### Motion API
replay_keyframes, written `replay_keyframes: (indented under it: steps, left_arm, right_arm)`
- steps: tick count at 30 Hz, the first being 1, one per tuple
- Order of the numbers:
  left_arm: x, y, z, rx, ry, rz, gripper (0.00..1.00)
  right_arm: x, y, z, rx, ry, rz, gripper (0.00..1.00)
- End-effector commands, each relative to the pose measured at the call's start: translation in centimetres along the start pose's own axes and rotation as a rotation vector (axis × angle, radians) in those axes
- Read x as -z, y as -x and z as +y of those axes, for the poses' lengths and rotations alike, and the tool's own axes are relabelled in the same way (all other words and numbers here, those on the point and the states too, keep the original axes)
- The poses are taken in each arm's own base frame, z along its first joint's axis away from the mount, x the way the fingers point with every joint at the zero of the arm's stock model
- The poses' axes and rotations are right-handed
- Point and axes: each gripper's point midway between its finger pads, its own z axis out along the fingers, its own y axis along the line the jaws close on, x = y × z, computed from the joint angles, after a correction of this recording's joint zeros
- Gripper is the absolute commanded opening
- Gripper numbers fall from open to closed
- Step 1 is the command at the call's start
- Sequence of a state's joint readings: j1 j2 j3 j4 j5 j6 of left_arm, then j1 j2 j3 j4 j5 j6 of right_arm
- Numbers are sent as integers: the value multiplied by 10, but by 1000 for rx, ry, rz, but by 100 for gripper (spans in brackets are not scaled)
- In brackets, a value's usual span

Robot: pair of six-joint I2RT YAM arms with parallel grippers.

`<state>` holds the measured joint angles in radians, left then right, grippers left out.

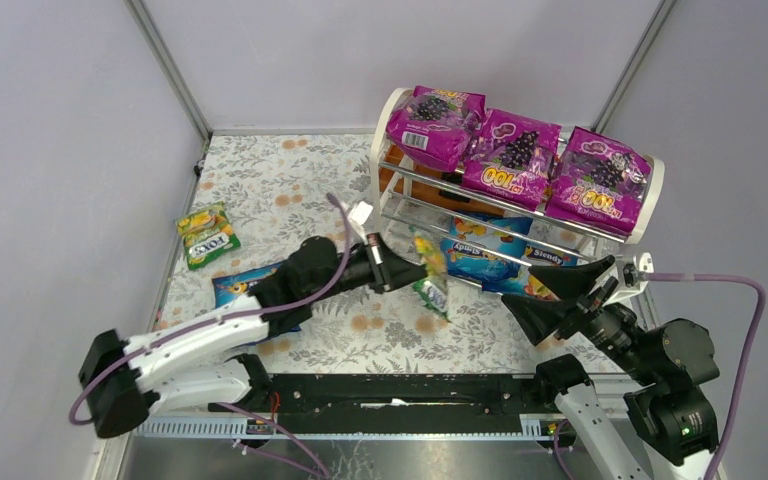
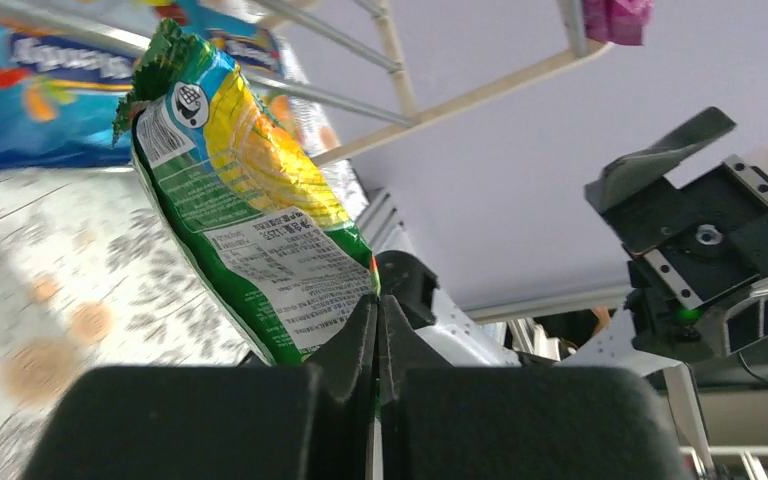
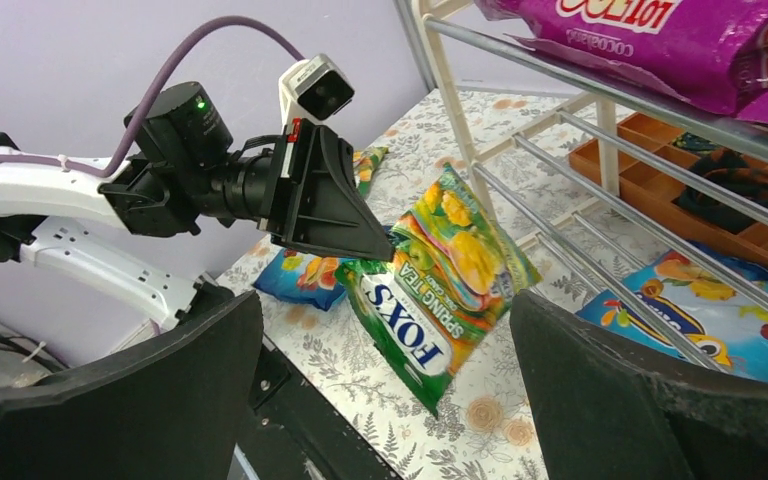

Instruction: Place and organize the candy bags onto the shelf

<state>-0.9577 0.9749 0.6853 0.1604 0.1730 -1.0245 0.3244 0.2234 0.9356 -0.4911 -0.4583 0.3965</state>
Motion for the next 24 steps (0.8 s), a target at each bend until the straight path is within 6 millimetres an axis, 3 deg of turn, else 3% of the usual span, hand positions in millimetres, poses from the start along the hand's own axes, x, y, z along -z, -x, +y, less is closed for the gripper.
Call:
replay_keyframes:
  steps: [1,6,11,14,18,24]
  left_arm:
    - [-27,10,-85,-62,-301,25,0]
    - [-61,10,-134,-106,-457,17,0]
    - [-84,9,-147,-81,-511,4,0]
    - [-101,9,-137,-29,-478,-7,0]
    - [-122,18,-98,1,-344,-87,0]
    - [-122,32,-38,47,-223,-147,0]
  right_arm:
    - [10,19,2,39,-36,-71,100]
    - [16,24,-1,38,-79,-88,100]
    - [23,23,-2,45,-97,-92,100]
    - [26,23,-2,52,-103,-98,100]
    - [25,20,-3,55,-106,-84,100]
    - [23,15,-4,38,-102,-69,100]
